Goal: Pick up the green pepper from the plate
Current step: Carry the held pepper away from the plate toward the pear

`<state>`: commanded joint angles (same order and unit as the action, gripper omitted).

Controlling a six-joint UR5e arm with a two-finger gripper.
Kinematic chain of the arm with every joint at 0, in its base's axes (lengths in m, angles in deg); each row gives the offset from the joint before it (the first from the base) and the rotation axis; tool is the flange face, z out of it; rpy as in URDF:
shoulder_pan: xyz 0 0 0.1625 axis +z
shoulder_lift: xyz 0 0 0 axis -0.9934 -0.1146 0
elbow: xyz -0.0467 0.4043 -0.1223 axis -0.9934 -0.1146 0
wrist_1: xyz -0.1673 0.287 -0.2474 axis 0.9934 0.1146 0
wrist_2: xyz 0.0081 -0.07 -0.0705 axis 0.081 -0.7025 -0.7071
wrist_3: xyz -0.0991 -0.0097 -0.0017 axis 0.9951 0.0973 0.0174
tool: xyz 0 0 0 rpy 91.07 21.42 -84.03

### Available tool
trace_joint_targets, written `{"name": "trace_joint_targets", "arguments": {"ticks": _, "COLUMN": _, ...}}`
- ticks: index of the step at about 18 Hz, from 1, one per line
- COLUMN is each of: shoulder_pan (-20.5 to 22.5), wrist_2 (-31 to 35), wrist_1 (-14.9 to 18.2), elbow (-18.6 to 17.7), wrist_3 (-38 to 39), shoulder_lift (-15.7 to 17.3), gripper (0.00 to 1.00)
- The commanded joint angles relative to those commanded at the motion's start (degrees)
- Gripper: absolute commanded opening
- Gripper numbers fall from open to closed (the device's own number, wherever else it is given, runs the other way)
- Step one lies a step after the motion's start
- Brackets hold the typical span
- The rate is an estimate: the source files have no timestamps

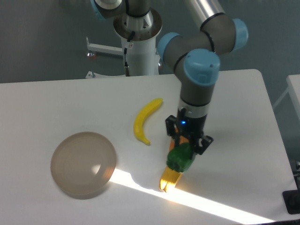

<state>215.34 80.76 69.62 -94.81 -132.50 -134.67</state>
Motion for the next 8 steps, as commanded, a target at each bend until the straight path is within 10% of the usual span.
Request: {"name": "trace_joint_targets", "arguments": {"ticks": 8, "shoulder_pan": 0.1, "wrist_2": 1.6, "wrist_1": -0.2, "elbow": 1.0, "wrist_3": -0.1, "shoulder_lift": -1.7, "gripper": 0.44}}
